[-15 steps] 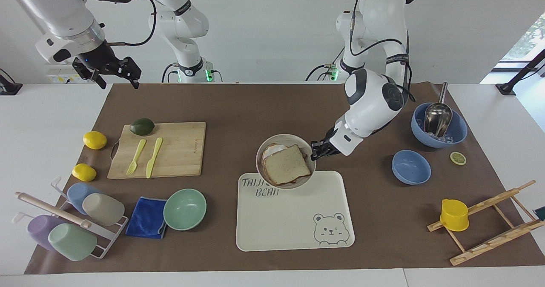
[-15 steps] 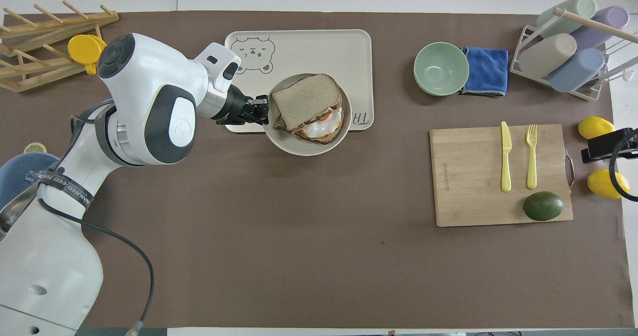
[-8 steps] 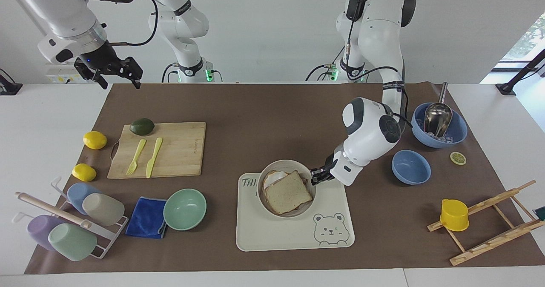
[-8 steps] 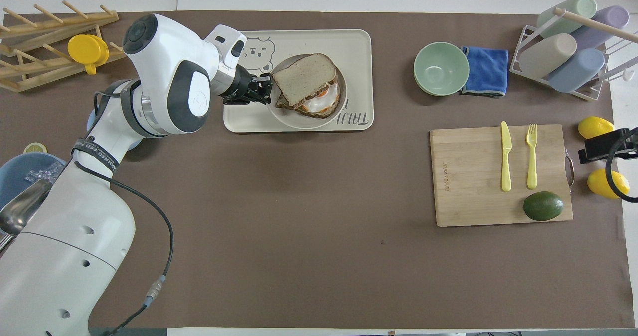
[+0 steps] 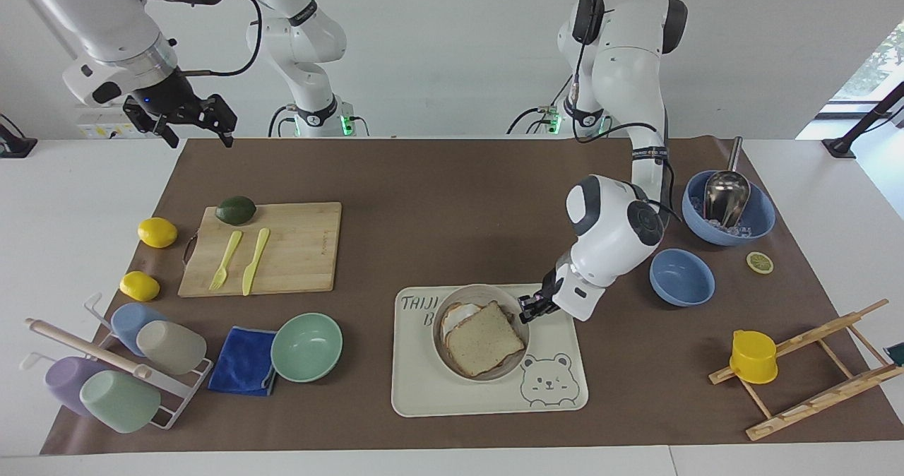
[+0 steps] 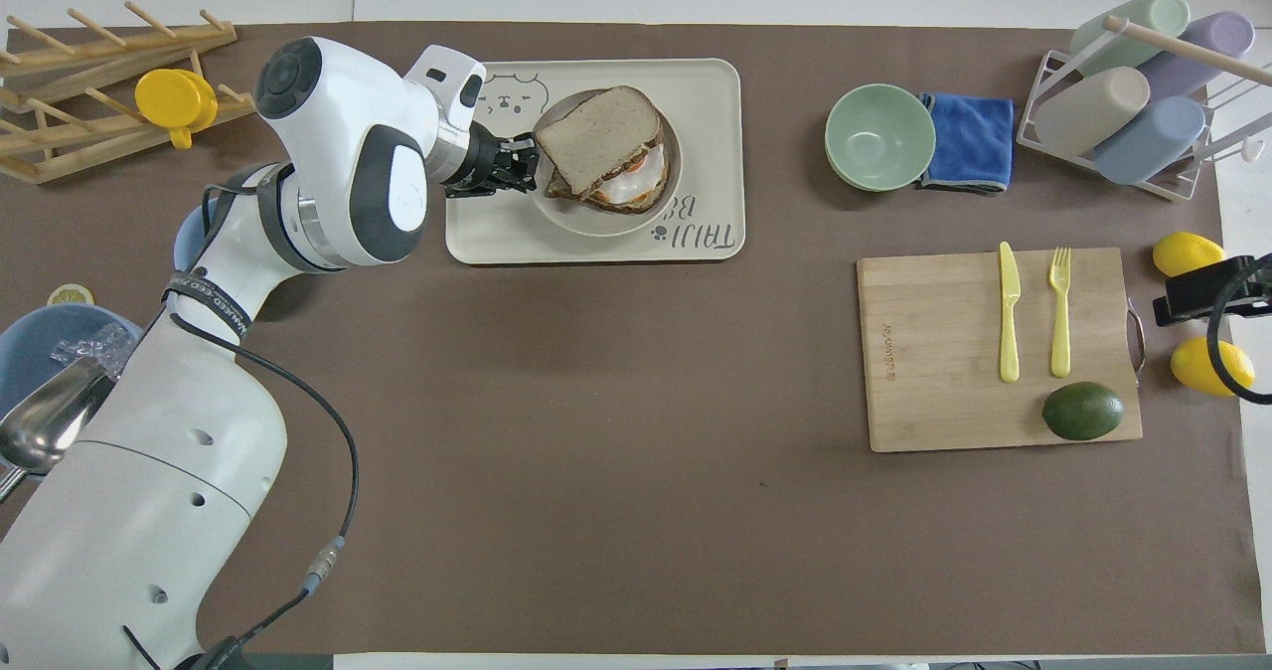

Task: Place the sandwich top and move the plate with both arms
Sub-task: 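Open the left gripper and release the plate on the tray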

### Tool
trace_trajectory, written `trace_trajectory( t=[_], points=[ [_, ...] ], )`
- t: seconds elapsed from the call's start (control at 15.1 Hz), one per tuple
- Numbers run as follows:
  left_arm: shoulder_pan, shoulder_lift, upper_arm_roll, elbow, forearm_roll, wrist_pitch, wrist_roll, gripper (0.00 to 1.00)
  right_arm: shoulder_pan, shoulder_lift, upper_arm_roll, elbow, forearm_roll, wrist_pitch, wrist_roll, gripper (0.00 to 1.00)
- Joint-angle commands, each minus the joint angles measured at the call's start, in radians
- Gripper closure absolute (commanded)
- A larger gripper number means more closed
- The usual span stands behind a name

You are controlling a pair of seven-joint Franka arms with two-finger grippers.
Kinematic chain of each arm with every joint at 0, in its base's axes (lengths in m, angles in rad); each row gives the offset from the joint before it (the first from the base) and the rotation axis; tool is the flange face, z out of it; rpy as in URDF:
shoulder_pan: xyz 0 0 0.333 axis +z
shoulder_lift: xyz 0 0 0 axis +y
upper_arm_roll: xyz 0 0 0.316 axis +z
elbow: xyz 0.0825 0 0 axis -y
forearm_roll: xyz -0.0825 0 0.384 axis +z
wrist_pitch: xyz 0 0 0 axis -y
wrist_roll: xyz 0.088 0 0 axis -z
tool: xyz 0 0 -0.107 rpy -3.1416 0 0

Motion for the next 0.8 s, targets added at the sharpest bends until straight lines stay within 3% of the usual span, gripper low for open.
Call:
trace_trajectory(
  t=[0.0, 0.27, 0.33, 0.4, 0.46, 0.53, 0.73],
  points=[
    [-0.006, -0.007, 0.002, -0.037, 0.007, 0.054, -0.016, 1.00, -0.008, -0.006, 0.006, -0.009, -0.008, 0.002, -0.021, 0.00],
    [-0.006, -0.013, 0.002, -0.046, 0.008, 0.054, -0.013, 1.00, -0.008, -0.006, 0.006, -0.009, -0.008, 0.002, -0.021, 0.00],
    [-0.006, -0.015, 0.002, -0.054, 0.010, 0.054, -0.007, 0.72, -0.008, -0.006, 0.006, -0.009, -0.008, 0.002, -0.021, 0.00],
    [-0.006, -0.021, 0.004, -0.060, 0.010, 0.054, -0.007, 0.36, -0.006, -0.006, 0.006, -0.009, -0.008, 0.002, -0.021, 0.00],
    [-0.006, -0.022, 0.002, -0.060, 0.028, 0.049, -0.006, 0.09, -0.006, -0.006, 0.006, -0.009, -0.008, 0.002, -0.021, 0.00],
    [-0.006, -0.022, 0.002, -0.057, 0.045, 0.037, -0.006, 0.01, -0.008, -0.006, 0.006, -0.009, -0.008, 0.002, -0.021, 0.00],
    [-0.004, -0.028, 0.002, -0.052, 0.051, 0.007, -0.006, 0.00, -0.006, -0.006, 0.006, -0.009, -0.008, 0.002, -0.021, 0.00]
  ],
)
